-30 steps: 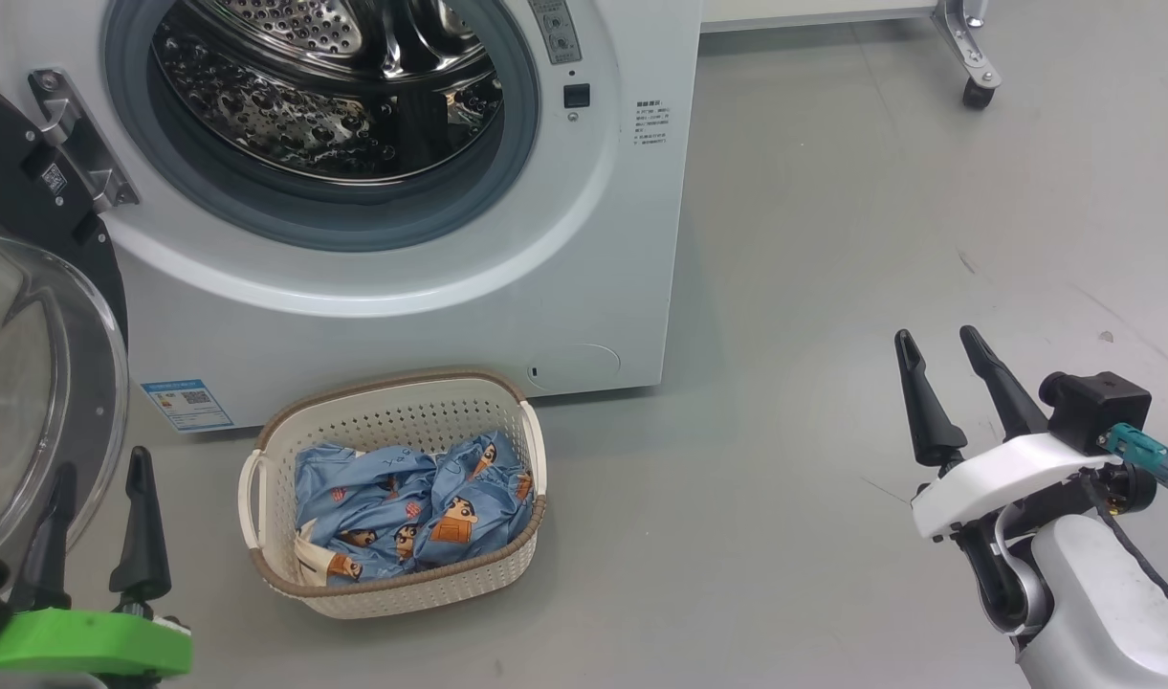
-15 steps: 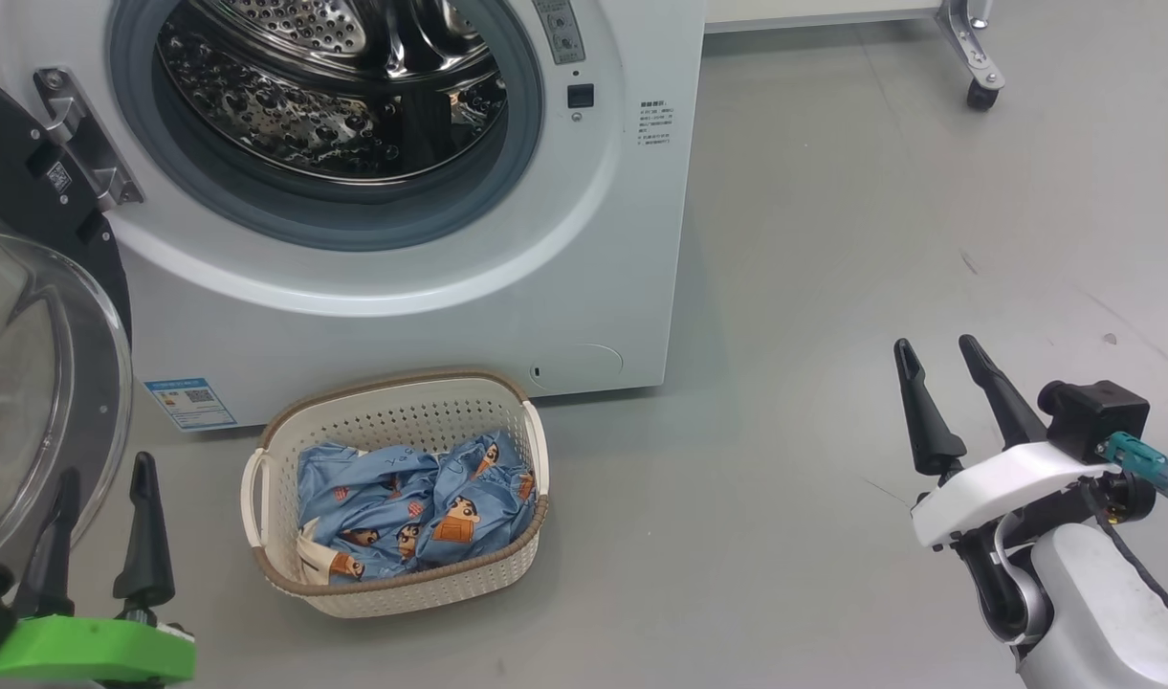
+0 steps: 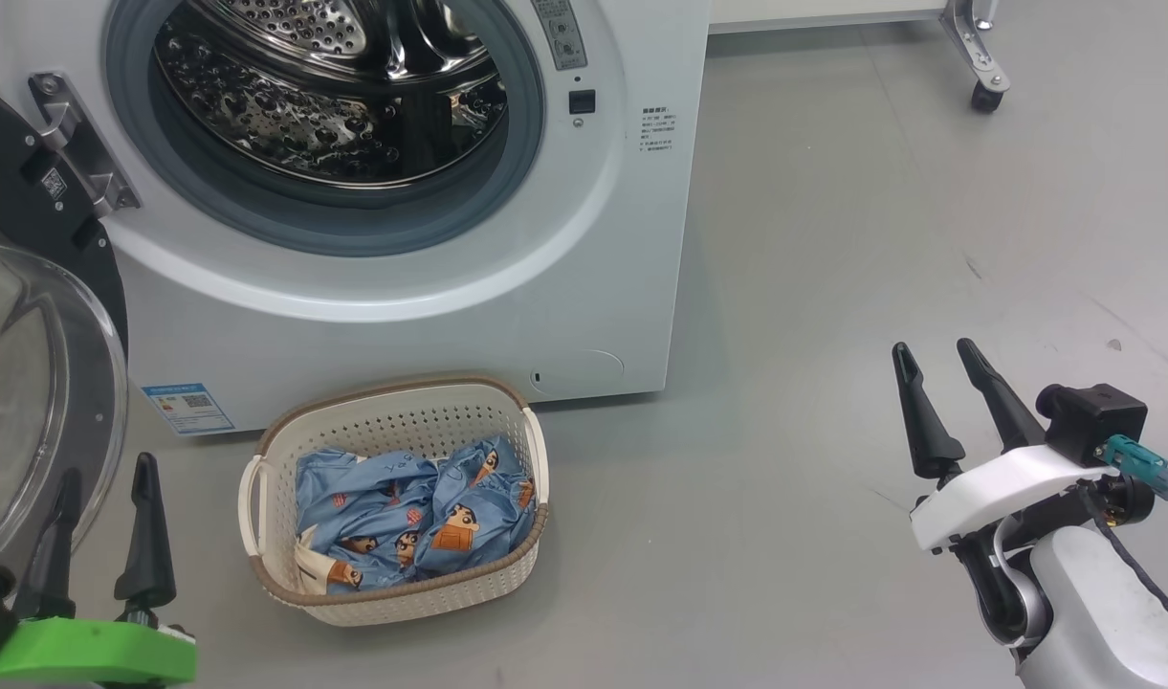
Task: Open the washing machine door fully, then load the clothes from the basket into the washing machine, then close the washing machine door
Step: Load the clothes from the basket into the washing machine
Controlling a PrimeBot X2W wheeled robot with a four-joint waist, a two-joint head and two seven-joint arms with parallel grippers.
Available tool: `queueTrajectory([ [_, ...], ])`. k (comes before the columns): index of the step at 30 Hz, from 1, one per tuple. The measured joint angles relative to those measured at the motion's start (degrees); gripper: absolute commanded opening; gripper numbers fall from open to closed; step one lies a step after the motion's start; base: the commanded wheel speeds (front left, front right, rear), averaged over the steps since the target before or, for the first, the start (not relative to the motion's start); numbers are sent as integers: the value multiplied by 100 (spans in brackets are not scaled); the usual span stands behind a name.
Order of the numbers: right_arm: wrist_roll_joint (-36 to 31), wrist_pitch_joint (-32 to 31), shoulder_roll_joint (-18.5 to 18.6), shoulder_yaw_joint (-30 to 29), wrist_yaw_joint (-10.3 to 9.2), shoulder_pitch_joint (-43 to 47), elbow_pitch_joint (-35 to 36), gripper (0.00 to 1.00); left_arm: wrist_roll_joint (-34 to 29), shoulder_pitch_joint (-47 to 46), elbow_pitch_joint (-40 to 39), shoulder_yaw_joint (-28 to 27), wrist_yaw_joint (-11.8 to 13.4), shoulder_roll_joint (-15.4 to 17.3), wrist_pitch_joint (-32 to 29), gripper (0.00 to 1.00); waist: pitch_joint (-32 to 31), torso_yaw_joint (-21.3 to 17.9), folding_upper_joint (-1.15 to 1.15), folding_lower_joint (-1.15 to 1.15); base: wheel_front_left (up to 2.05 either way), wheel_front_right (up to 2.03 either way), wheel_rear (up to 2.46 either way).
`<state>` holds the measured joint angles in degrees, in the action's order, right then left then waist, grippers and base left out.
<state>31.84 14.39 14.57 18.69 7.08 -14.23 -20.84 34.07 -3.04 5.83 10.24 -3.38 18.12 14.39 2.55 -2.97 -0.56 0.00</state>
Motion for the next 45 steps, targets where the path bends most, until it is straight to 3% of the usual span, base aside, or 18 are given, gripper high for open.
queueTrajectory([
  [27,0,0,1,8,0,-1,8,100,-37,7,-9,-93,-7,-25,0,100,83,40,0,0,99,-99,0],
  [45,0,0,-12,8,0,-3,8,100,-79,6,7,-121,-59,-31,1,100,115,50,0,0,36,-36,0],
])
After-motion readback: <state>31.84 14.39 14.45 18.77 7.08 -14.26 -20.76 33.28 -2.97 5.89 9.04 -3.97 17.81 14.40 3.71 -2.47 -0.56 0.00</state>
